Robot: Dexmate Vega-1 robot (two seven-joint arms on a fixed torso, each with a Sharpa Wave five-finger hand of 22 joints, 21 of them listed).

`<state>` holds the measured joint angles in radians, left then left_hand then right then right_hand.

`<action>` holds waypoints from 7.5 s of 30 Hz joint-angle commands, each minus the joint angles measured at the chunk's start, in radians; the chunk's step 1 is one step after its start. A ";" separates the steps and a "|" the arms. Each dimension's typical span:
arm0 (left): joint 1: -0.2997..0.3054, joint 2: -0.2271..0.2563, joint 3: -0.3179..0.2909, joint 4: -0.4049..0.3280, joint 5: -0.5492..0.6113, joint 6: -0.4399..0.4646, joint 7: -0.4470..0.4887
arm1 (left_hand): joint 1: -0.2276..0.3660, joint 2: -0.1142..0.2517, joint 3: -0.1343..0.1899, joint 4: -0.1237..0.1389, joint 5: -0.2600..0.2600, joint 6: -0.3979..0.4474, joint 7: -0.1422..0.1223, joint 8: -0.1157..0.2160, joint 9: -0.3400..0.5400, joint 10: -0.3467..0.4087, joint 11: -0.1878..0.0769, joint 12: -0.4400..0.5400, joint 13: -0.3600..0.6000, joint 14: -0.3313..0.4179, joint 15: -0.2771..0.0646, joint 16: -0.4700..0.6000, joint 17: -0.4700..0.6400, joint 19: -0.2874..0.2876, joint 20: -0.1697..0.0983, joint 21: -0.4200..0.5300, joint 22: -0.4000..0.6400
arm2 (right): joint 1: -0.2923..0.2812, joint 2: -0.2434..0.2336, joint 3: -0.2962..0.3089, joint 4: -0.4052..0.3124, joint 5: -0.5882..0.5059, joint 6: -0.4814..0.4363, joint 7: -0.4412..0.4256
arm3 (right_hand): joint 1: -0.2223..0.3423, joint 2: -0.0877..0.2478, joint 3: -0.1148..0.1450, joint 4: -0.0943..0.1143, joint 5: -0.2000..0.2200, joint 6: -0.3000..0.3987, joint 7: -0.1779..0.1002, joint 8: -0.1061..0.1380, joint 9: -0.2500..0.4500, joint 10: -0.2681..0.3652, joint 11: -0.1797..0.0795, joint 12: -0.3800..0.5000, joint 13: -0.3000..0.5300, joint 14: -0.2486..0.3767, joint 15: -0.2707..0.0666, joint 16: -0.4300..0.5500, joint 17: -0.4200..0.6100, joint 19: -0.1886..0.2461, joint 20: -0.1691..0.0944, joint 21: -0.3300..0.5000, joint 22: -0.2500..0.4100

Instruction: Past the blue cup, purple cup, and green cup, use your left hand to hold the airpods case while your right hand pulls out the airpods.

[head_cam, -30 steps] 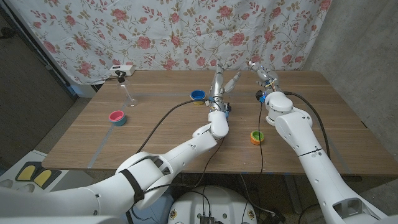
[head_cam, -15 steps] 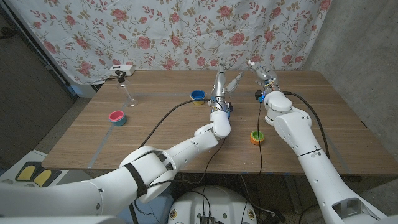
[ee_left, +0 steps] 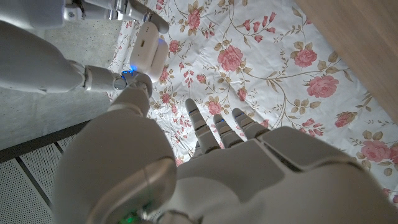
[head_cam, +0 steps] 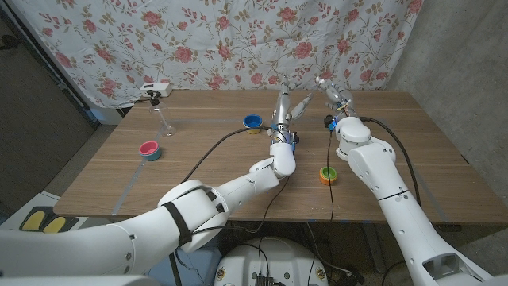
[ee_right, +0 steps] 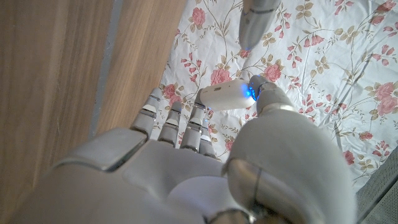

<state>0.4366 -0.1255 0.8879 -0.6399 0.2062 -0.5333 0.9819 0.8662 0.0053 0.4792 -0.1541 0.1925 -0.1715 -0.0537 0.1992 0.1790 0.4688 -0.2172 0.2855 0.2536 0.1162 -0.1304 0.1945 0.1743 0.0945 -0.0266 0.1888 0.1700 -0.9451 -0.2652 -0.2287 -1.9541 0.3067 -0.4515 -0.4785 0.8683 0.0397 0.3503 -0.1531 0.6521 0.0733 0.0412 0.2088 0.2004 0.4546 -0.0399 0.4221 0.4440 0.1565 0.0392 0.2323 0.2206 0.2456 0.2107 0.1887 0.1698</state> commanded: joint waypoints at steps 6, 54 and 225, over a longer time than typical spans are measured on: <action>-0.033 -0.022 0.048 0.067 -0.029 -0.018 0.020 | 0.014 0.004 -0.003 0.000 0.003 -0.168 -0.007 0.002 0.006 0.014 -0.002 0.006 0.006 0.003 -0.003 0.005 0.005 -0.001 -0.001 0.001 0.002 | 0.005 0.008 -0.033 -0.008 -0.029 -0.012 -0.018 | 0.003 0.003 0.006 -0.001 0.008 0.005 0.005 -0.007 0.001 0.054 -0.038 0.005 0.000 0.008 0.001 -0.003 0.004 -0.003 0.002 0.001 0.003; -0.042 -0.036 0.100 0.081 -0.058 -0.029 0.030 | 0.066 0.034 -0.017 -0.007 -0.002 -0.134 -0.010 0.010 0.006 0.066 -0.003 0.021 0.027 0.033 -0.007 0.010 0.005 0.008 0.010 0.004 0.002 | -0.015 0.023 -0.055 -0.041 -0.027 -0.008 -0.008 | 0.011 0.002 0.004 -0.002 -0.001 0.006 0.006 -0.011 0.002 0.051 -0.038 0.009 -0.009 0.008 -0.002 -0.007 0.003 -0.018 0.002 0.000 0.003; 0.239 0.031 -0.245 -0.393 -0.494 0.018 -0.412 | 0.351 0.155 -0.160 0.001 -0.016 0.576 -0.089 0.129 0.048 0.404 -0.008 0.205 0.109 0.290 -0.084 0.089 0.083 0.108 0.053 0.018 0.011 | -0.056 -0.025 0.016 0.046 -0.024 0.082 -0.010 | -0.334 -0.070 -0.189 0.116 -0.420 -0.091 0.019 -0.008 0.005 -0.213 0.128 -0.168 -0.085 -0.142 0.082 -0.011 0.025 -0.080 0.004 0.000 0.005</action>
<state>0.6076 -0.1006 0.7251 -0.9201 -0.2073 -0.5632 0.7019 1.2089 0.1580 0.3277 -0.1543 0.1682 0.3810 -0.1403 0.3173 0.2199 0.7987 -0.1593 0.4823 0.3564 0.3856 -0.1827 0.2827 0.2536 0.2000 0.0216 0.2013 0.1795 -0.9937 -0.2816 -0.2185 -1.9164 0.2873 -0.3801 -0.4810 0.5395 -0.0285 0.1682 -0.0371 0.2350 -0.0094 0.0590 0.1955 0.2023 0.2474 0.0889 0.2581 0.3570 0.0202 0.1179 0.2168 0.2440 0.1760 0.2125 0.1887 0.1698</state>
